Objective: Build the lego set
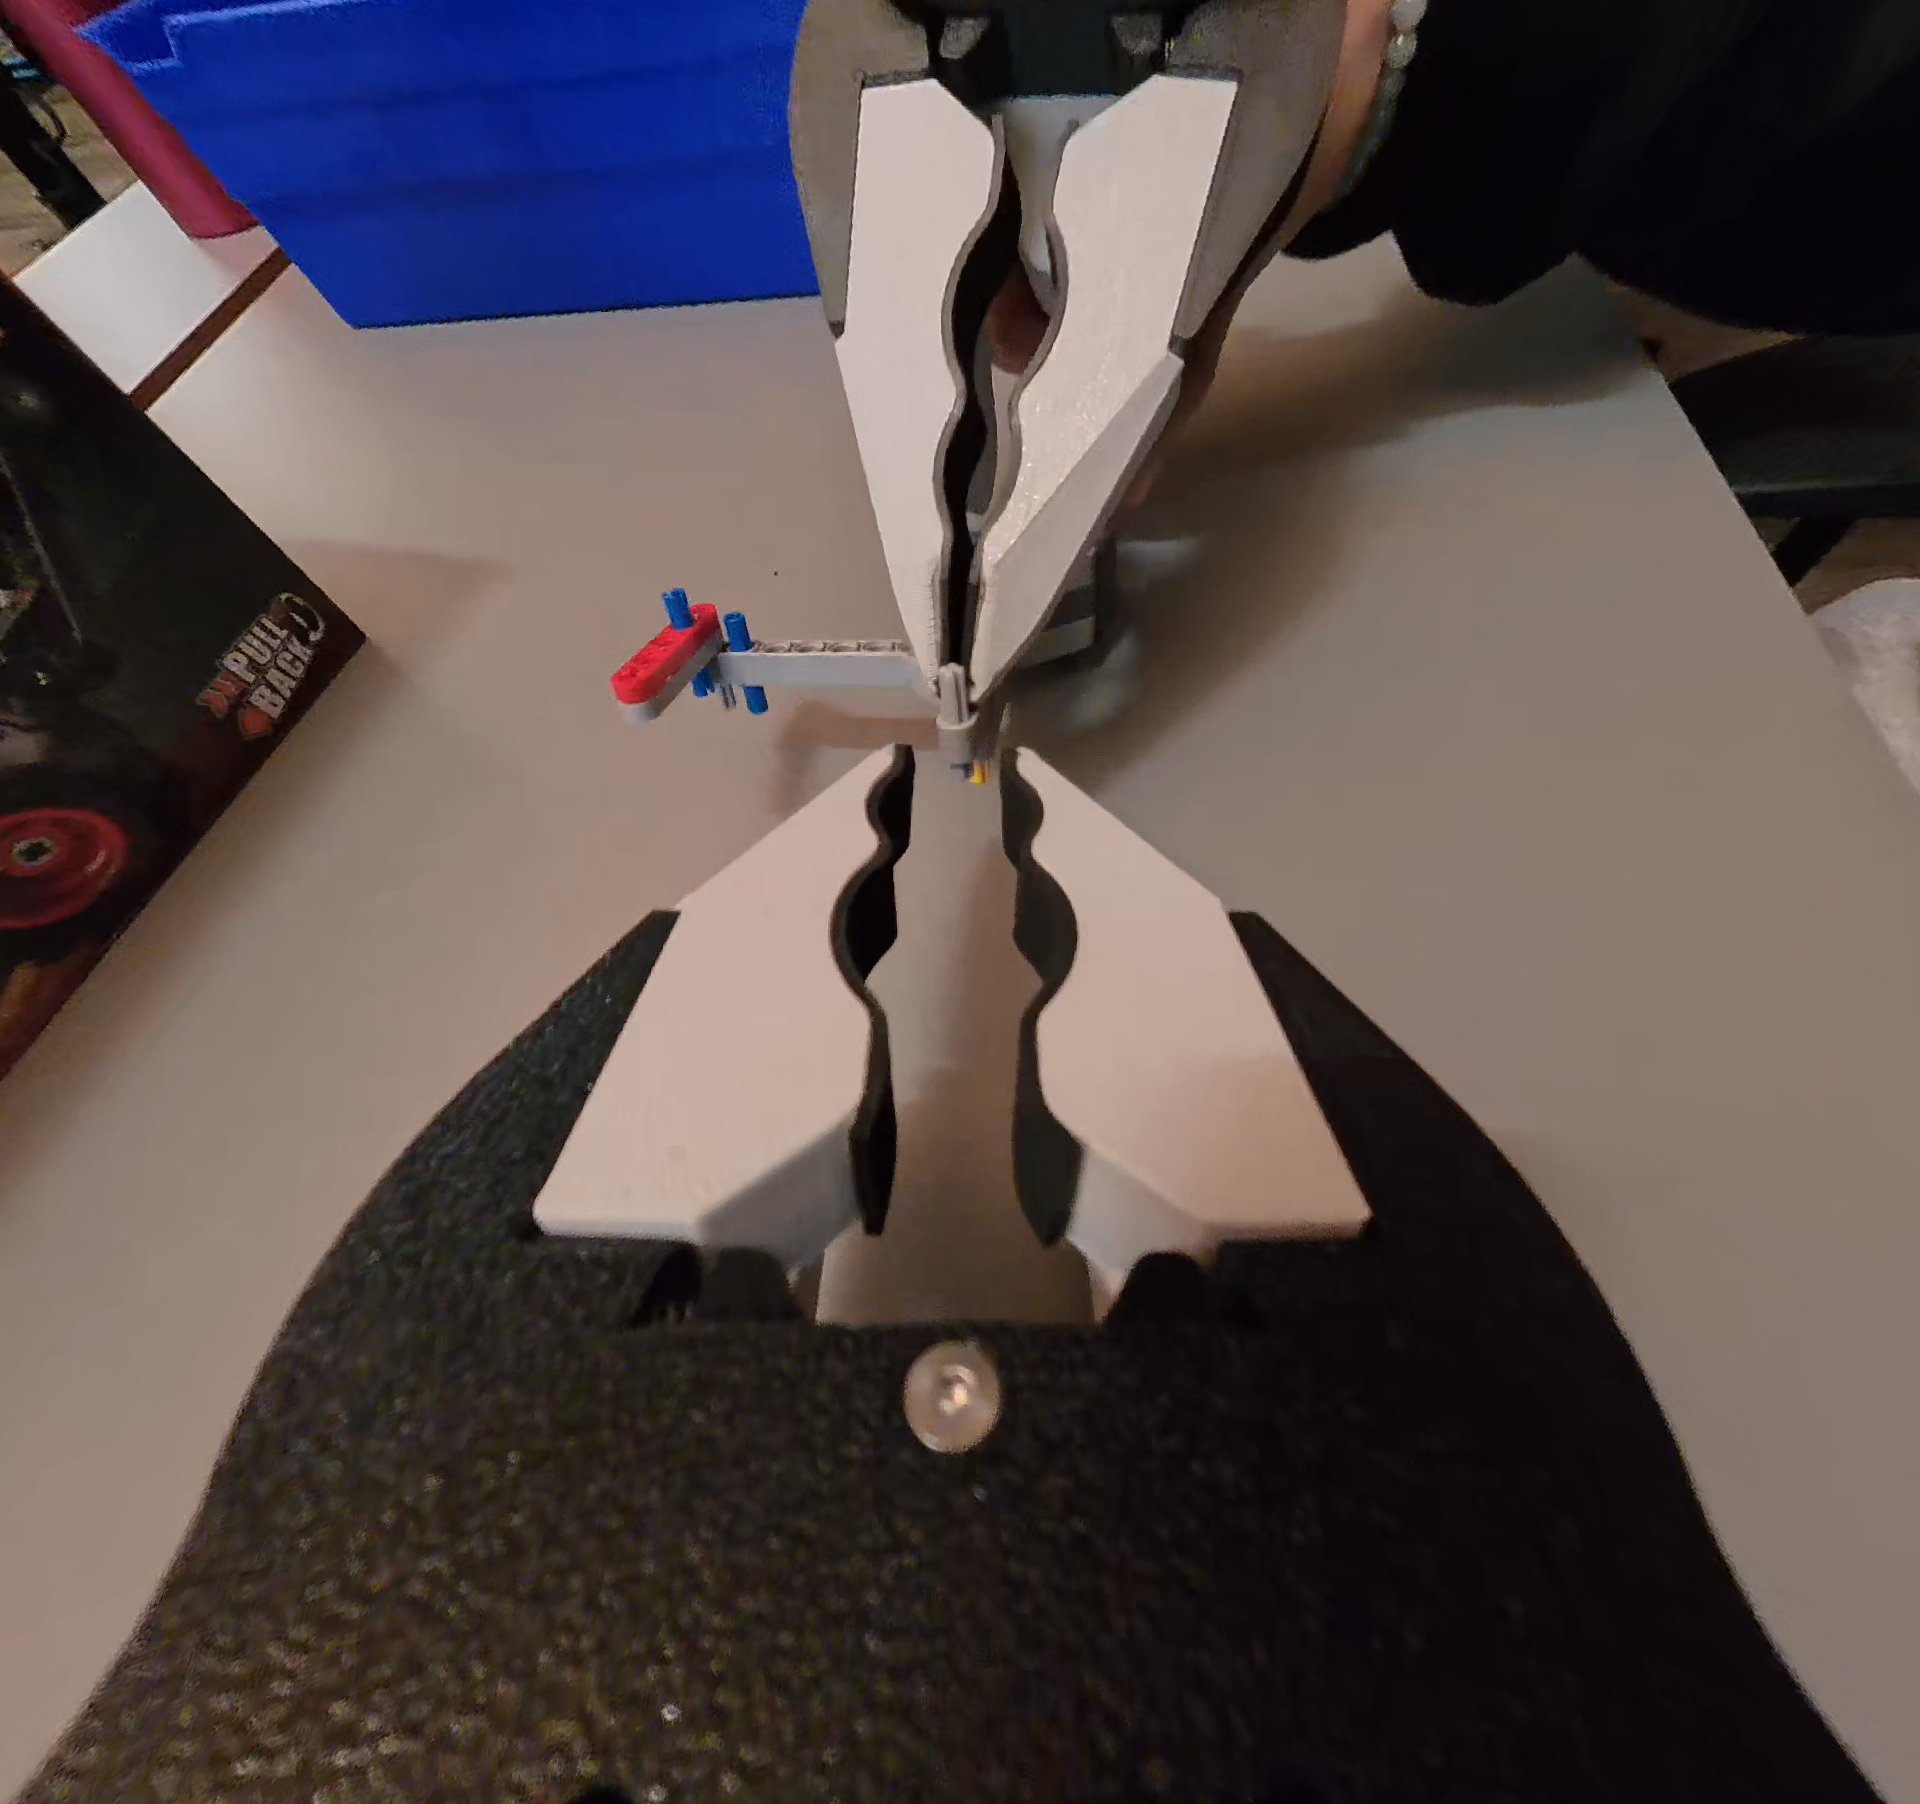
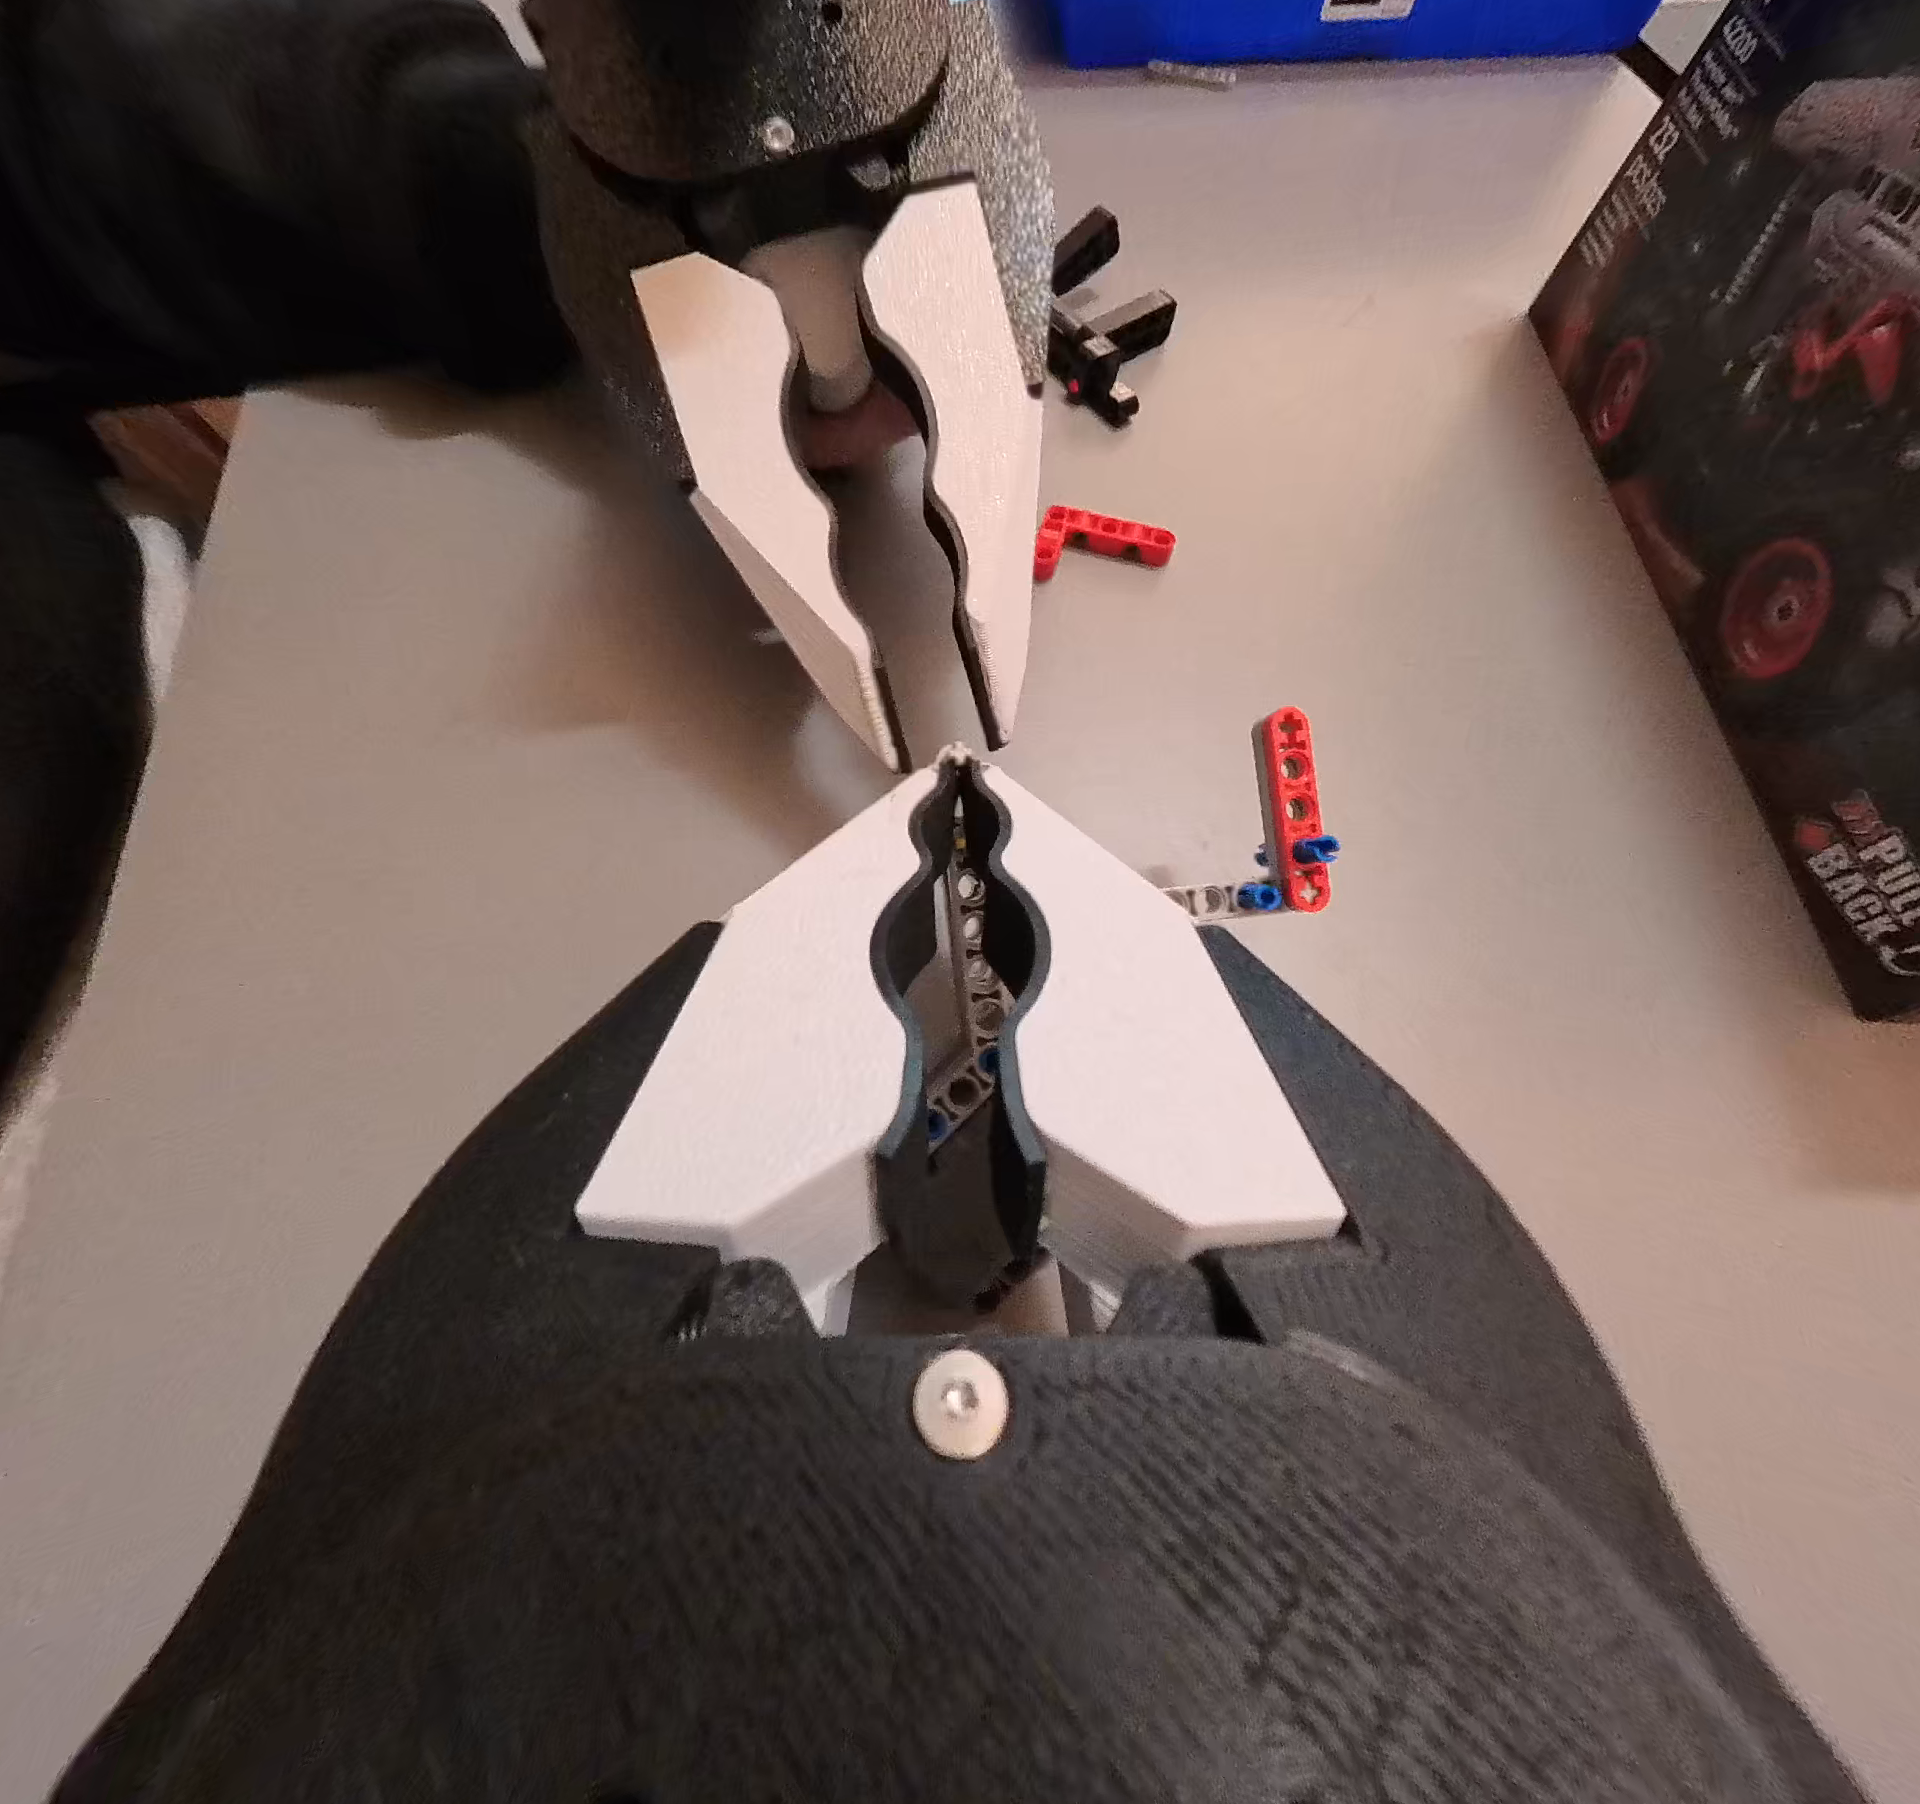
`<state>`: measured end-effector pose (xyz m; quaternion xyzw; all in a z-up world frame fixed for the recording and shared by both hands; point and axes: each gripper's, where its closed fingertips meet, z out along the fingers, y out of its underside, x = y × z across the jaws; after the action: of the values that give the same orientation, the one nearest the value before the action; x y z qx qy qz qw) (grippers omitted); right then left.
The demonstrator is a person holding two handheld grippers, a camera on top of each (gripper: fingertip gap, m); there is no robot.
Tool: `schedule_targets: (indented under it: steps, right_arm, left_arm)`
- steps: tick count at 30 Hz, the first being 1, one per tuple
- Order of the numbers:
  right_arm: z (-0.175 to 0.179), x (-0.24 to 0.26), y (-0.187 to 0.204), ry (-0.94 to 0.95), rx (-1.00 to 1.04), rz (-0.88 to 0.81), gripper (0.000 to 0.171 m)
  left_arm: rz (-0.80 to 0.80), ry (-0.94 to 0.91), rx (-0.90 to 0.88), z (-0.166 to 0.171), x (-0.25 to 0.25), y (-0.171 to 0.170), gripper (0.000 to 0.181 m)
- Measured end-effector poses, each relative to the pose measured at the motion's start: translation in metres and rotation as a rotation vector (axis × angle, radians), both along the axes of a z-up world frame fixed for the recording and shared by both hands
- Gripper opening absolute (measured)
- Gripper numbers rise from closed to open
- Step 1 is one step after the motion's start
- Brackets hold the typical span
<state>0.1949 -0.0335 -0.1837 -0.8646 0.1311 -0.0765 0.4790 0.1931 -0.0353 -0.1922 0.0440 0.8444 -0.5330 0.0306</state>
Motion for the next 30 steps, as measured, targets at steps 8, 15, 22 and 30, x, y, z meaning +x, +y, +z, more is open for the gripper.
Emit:
schedule_targets:
  steps: [8, 15, 22, 30]
  right_arm:
    - [0.013, -0.001, 0.004, 0.009, 0.159, -0.025, 0.0]
    - [0.031, -0.01, 0.005, -0.057, 0.276, 0.007, 0.006]
    - [0.043, -0.013, 0.016, -0.089, 0.35, 0.028, 0.007]
    - [0.047, -0.014, 0.02, -0.116, 0.372, 0.036, 0.004]
  left_arm:
    - [-0.003, 0.031, -0.086, 0.013, 0.0, 0.0, 0.005]
    - [-0.051, 0.054, -0.15, 0.032, -0.006, 0.005, 0.005]
    - [-0.091, 0.031, -0.153, 0.04, -0.013, 0.012, 0.005]
    - [-0.098, 0.061, -0.192, 0.046, -0.013, 0.016, 0.005]
